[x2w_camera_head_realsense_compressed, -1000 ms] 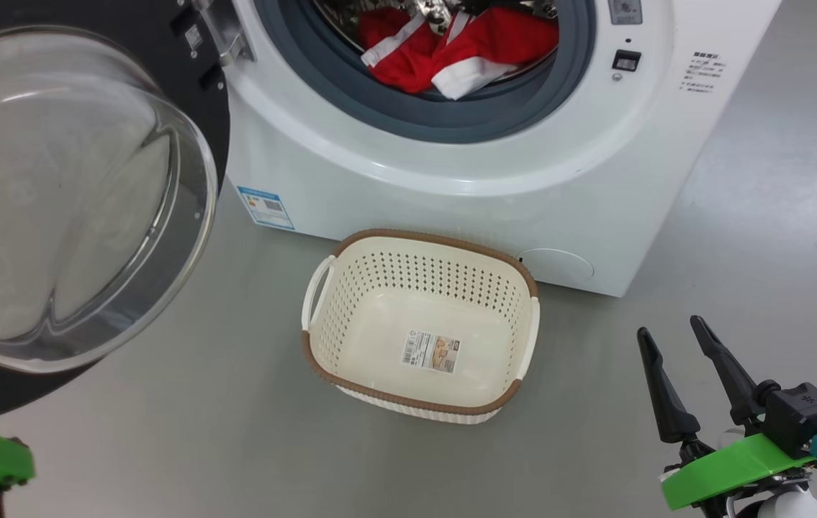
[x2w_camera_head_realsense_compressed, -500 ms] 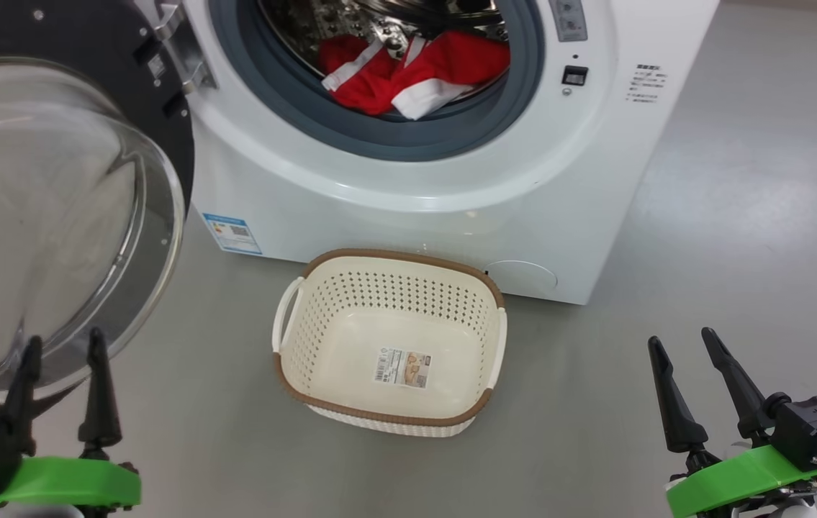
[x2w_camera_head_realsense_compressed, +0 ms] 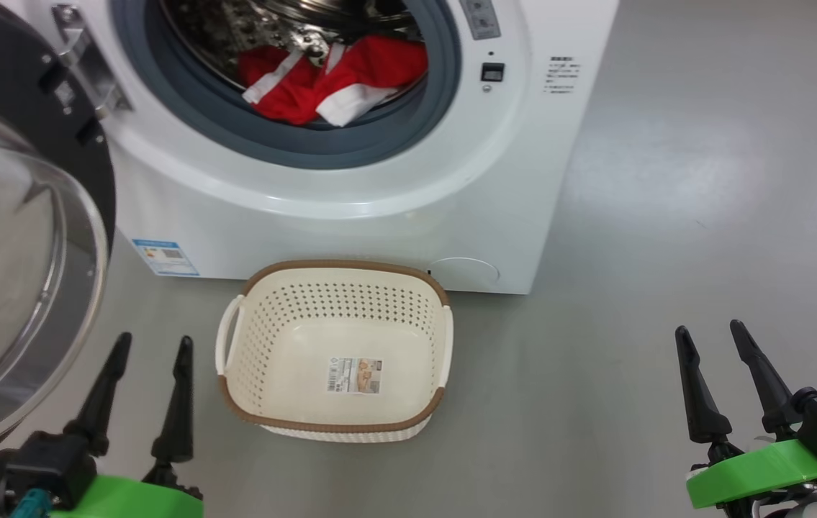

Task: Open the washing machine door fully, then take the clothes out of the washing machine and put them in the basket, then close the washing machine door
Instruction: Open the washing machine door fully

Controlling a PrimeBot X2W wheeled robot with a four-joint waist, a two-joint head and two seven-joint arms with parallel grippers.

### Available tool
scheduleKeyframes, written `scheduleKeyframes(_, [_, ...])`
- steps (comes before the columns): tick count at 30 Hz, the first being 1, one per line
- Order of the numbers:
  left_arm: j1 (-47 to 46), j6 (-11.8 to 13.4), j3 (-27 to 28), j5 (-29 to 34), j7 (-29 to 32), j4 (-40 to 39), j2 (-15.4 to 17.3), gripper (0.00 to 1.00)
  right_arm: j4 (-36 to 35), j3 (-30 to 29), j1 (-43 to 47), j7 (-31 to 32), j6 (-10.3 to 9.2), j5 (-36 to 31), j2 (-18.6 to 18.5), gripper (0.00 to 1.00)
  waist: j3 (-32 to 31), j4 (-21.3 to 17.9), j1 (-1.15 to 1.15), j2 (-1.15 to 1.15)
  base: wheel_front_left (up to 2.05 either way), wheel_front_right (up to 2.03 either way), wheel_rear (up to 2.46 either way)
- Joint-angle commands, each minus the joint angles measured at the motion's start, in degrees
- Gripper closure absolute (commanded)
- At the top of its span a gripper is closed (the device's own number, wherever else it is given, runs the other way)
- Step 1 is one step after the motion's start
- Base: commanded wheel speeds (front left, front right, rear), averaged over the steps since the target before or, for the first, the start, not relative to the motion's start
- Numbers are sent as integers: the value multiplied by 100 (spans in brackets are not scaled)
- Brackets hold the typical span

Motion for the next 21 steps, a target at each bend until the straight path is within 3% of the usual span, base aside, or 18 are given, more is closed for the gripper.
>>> scheduleKeyframes(1, [36, -10, 112, -67, -28, -184, 185, 0, -156, 95, -83, -37, 37, 24, -33, 0, 45, -165, 0, 0, 0, 0, 0])
scheduleKeyframes(21, [228, -10, -499, -506, -28, -492, 240, 0, -208, -222, 10, -37, 37, 15, 22, 0, 36, -726, 0, 0, 0, 0, 0])
